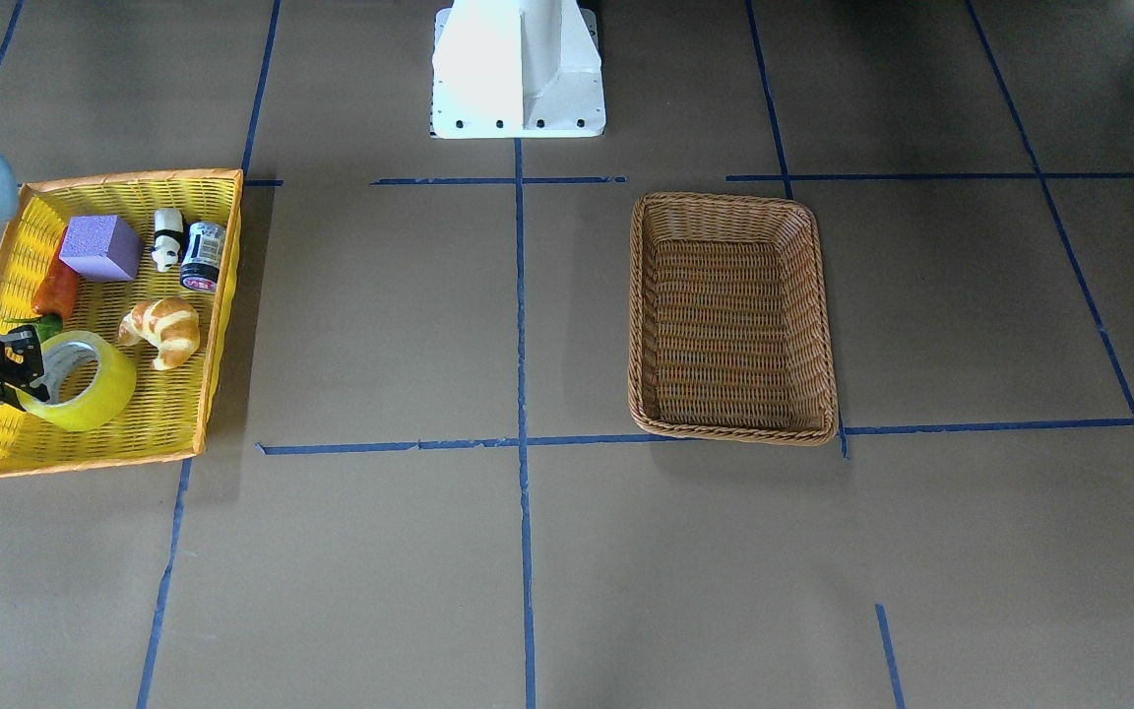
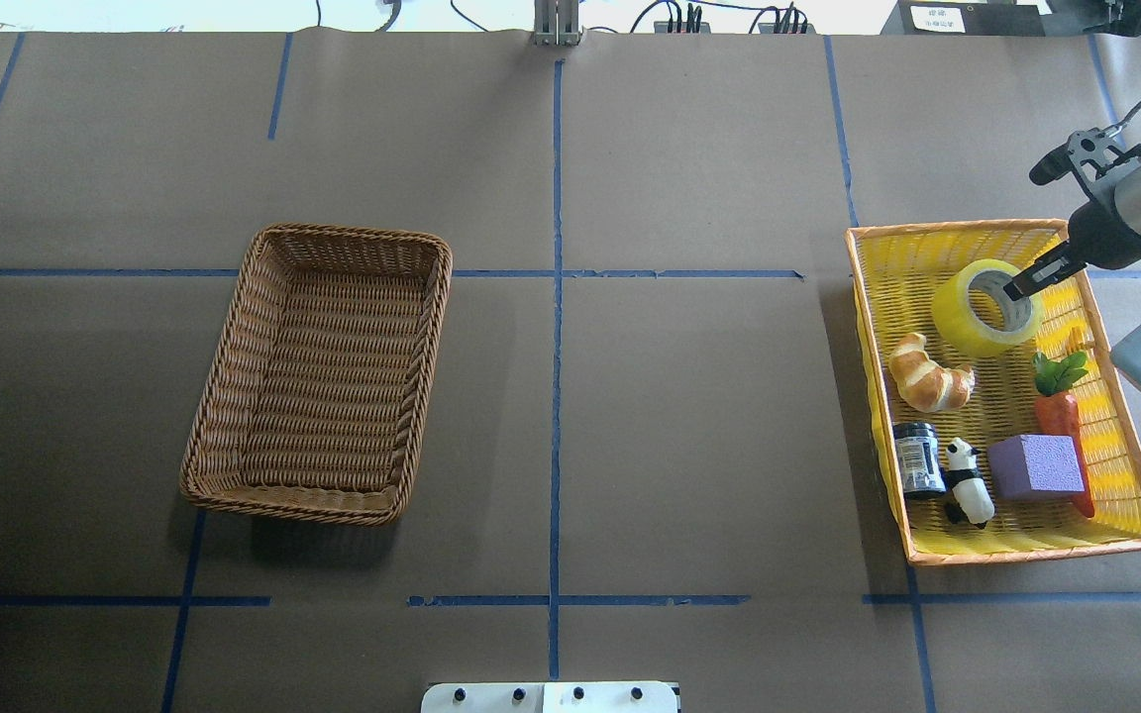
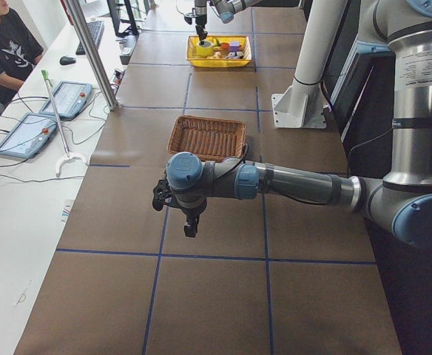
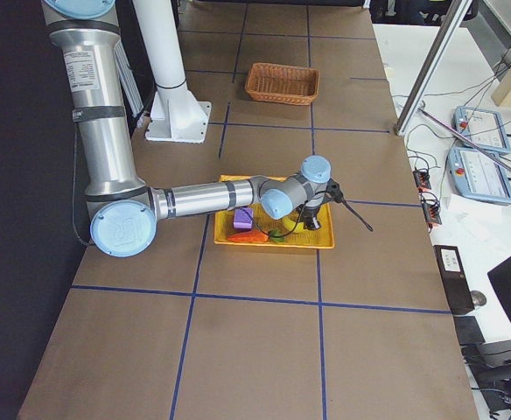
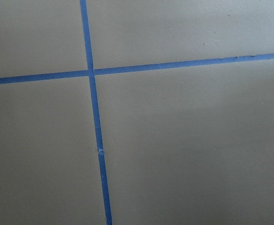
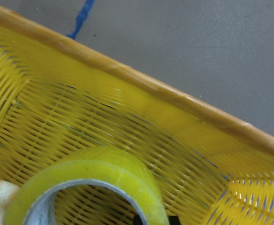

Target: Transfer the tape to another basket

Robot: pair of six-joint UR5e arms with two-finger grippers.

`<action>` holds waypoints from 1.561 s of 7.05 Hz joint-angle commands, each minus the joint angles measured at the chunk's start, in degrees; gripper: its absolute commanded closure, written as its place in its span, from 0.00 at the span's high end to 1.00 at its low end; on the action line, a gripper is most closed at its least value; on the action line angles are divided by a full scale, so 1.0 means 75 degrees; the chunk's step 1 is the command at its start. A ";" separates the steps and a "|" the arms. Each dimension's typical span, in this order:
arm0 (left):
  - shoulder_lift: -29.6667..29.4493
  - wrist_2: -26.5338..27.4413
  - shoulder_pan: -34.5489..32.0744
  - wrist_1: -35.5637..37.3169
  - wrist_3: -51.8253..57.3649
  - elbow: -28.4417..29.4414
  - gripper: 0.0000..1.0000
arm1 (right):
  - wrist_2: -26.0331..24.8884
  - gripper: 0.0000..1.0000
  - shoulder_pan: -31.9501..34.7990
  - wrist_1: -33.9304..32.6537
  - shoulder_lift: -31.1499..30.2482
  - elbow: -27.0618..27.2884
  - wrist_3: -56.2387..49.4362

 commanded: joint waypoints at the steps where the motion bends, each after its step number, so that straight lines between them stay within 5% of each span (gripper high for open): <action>1: -0.0023 -0.0009 0.0000 -0.0005 -0.0018 -0.0107 1.00 | 0.0479 0.00 0.0262 -0.0012 0.0000 0.0928 0.1318; 3: -0.0129 -0.0626 0.0070 -0.0121 -0.1627 -0.0539 1.00 | 0.0820 0.00 0.0170 0.0092 0.0058 0.1983 0.4071; 5: -0.0281 -0.1808 0.0327 -0.1579 -0.3359 -0.0588 1.00 | 0.1127 0.00 -0.0553 0.2084 0.0093 0.2059 0.6708; 9: -0.1648 -0.1825 0.1918 -0.5678 -0.9088 -0.0588 1.00 | 0.1080 0.00 -0.1761 0.4881 0.0444 0.1999 0.9012; 11: -0.2492 -0.1337 0.2692 -0.6925 -1.1504 -0.0623 1.00 | 0.1057 0.00 -0.2022 0.6206 0.0445 0.1941 1.0832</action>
